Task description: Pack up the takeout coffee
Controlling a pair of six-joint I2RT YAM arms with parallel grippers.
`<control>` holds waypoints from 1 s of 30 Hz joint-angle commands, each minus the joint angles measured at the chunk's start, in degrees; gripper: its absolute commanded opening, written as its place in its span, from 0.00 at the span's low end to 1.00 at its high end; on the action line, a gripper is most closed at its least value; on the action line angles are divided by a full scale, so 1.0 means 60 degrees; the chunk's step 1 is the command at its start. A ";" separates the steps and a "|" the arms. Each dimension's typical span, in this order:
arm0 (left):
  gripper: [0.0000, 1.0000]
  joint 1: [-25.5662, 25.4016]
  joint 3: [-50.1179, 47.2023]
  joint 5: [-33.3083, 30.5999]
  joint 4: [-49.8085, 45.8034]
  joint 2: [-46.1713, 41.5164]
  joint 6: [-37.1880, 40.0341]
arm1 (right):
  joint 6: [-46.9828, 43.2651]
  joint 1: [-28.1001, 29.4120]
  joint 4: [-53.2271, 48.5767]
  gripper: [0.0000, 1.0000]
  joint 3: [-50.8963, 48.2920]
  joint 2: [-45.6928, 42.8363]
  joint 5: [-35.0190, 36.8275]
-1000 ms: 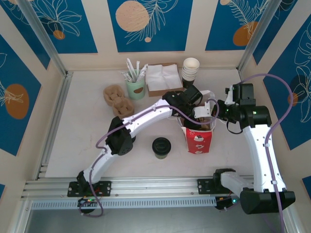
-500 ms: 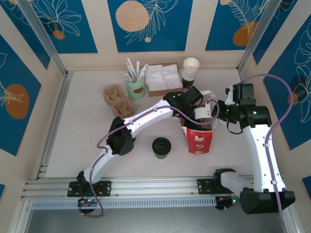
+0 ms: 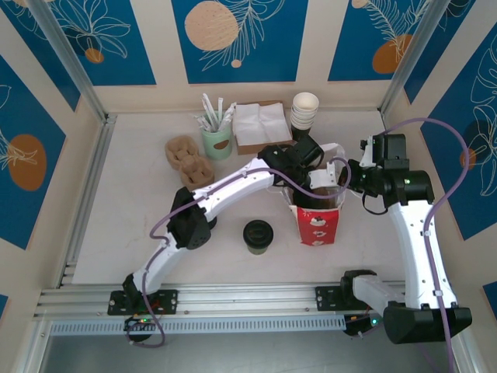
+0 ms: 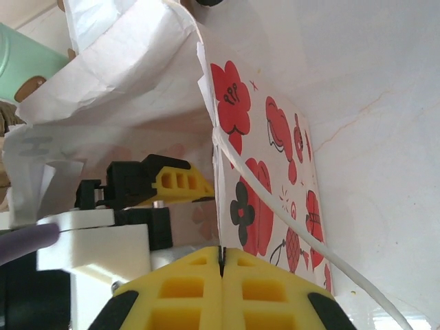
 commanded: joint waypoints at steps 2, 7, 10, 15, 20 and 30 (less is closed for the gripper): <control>0.84 -0.0202 0.0139 0.0252 0.0037 -0.1111 -0.0081 | -0.0005 0.0005 -0.0296 0.00 -0.0164 -0.0019 -0.0230; 0.86 -0.0202 0.0137 0.0264 -0.0033 -0.1649 -0.0271 | 0.0142 0.0005 -0.0166 0.00 -0.0215 -0.0001 -0.0669; 0.87 -0.0202 0.0136 0.0307 0.0098 -0.2067 -0.0433 | 0.0313 -0.0006 -0.0047 0.00 -0.0230 0.0033 -0.0945; 0.87 -0.0180 0.0159 0.0095 0.0239 -0.2543 -0.0758 | 0.0600 -0.0008 0.0213 0.00 -0.0270 0.0093 -0.1413; 0.87 -0.0153 0.0159 -0.0572 0.0339 -0.2994 -0.1357 | 0.0664 0.0000 0.0262 0.00 -0.0361 0.0109 -0.1435; 0.87 -0.0130 -0.0289 -0.1874 0.0263 -0.4184 -0.2377 | 0.0039 -0.0209 -0.0139 0.38 0.0549 0.0161 -0.0869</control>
